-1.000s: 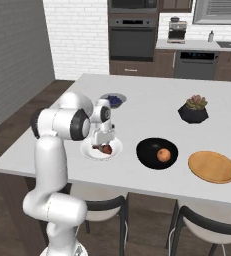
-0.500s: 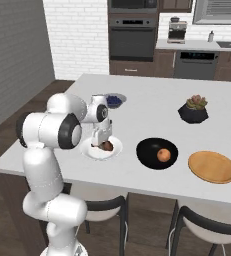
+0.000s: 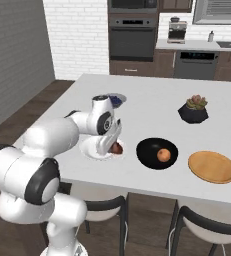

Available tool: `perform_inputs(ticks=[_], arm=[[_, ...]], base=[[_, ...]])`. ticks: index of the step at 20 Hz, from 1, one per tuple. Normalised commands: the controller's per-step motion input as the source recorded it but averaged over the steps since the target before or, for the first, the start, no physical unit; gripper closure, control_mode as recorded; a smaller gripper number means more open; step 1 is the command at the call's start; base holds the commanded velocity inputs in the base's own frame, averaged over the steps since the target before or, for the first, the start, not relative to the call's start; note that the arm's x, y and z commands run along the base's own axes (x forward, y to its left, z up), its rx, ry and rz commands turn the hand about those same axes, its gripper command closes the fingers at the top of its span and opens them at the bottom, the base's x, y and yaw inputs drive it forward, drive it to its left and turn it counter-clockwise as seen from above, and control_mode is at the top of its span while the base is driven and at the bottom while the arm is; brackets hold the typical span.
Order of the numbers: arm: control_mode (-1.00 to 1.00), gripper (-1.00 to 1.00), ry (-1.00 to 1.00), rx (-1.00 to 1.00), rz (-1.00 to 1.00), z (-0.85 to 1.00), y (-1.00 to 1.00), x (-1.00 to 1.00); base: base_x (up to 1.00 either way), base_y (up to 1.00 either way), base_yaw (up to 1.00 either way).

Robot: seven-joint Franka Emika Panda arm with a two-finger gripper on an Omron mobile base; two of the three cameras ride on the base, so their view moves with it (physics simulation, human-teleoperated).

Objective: Pick the chicken drumstick and onion from their plates and place them in the bowl. Then put the bowl in the fridge.

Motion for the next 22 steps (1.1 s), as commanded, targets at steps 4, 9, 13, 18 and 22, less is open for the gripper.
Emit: perform_inputs(ticks=[4, 9, 13, 18, 22], arm=[[-1.00, 1.00, 0.00, -0.01, -0.15, 0.35, -0.98, 0.10], [-1.00, 1.00, 0.04, 0.04, -0.11, 0.39, -0.96, 0.41], [-1.00, 1.00, 0.04, 0.16, 0.00, 0.06, -0.84, 0.42], [-1.00, 1.00, 0.01, 0.17, 0.00, -0.25, -0.47, 0.66], [-1.00, 1.00, 0.05, 0.13, 0.00, -0.50, -0.19, 0.62]], base=[[0.00, 0.00, 0.00], [0.00, 0.00, 0.00], [0.00, 0.00, 0.00], [0.00, 0.00, 0.00], [0.00, 0.00, 0.00]])
